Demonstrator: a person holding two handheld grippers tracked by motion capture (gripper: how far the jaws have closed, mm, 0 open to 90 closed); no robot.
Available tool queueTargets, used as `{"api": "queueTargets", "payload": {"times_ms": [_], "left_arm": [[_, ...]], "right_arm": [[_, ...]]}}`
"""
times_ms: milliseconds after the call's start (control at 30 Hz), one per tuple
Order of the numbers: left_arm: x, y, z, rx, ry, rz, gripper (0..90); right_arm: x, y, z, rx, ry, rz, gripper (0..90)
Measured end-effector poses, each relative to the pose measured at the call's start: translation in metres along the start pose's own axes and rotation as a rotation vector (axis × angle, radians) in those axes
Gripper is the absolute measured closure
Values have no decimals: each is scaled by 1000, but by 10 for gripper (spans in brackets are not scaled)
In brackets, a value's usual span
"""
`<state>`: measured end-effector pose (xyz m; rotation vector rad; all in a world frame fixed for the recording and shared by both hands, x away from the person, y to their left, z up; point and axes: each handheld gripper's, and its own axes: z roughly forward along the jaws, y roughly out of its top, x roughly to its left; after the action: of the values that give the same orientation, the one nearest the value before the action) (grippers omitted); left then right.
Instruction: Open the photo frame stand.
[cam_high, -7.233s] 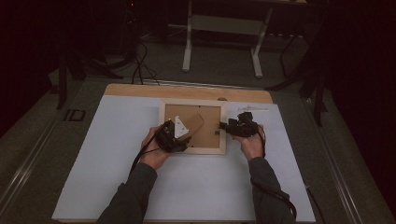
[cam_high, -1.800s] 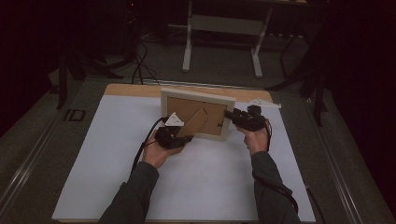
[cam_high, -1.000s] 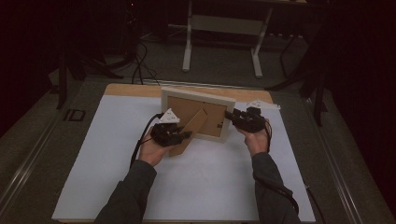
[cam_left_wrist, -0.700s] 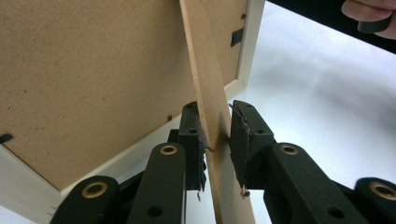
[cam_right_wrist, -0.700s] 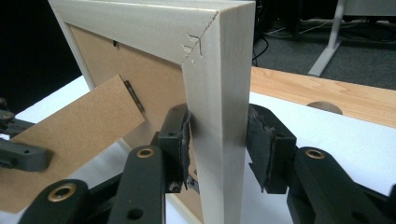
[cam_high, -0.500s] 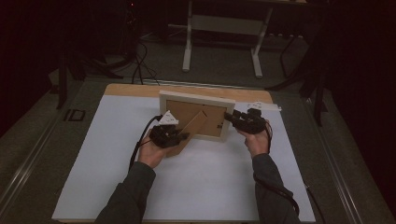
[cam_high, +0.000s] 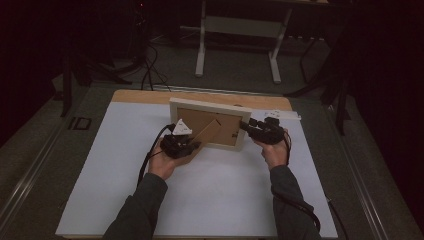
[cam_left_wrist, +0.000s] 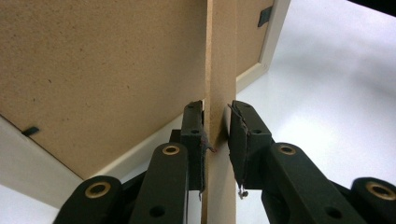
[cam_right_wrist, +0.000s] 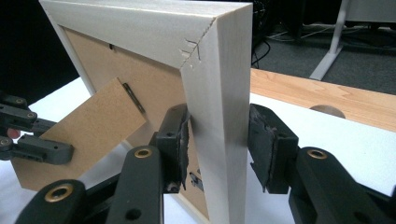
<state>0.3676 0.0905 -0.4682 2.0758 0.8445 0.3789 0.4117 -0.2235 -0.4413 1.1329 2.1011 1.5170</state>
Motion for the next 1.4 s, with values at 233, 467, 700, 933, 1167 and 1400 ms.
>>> {"api": "queueTargets", "payload": {"times_ms": [233,467,700,933,1167,1400], "left_arm": [[2,0,2,-1,21,-4,772],[4,0,4,-7,35,-17,772],[3,0,7,-22,33,-46,775],[-3,-5,6,-43,20,-57,775],[-12,-8,5,-50,9,-50,779],[-16,-11,5,-54,0,-44,786]], "right_arm": [[1,2,3,1,-2,-5,587],[5,4,6,7,-11,-21,586],[8,5,7,11,-17,-44,583],[8,4,6,14,-4,-60,576],[5,0,6,23,10,-43,550],[2,-4,7,33,10,-44,542]]}}
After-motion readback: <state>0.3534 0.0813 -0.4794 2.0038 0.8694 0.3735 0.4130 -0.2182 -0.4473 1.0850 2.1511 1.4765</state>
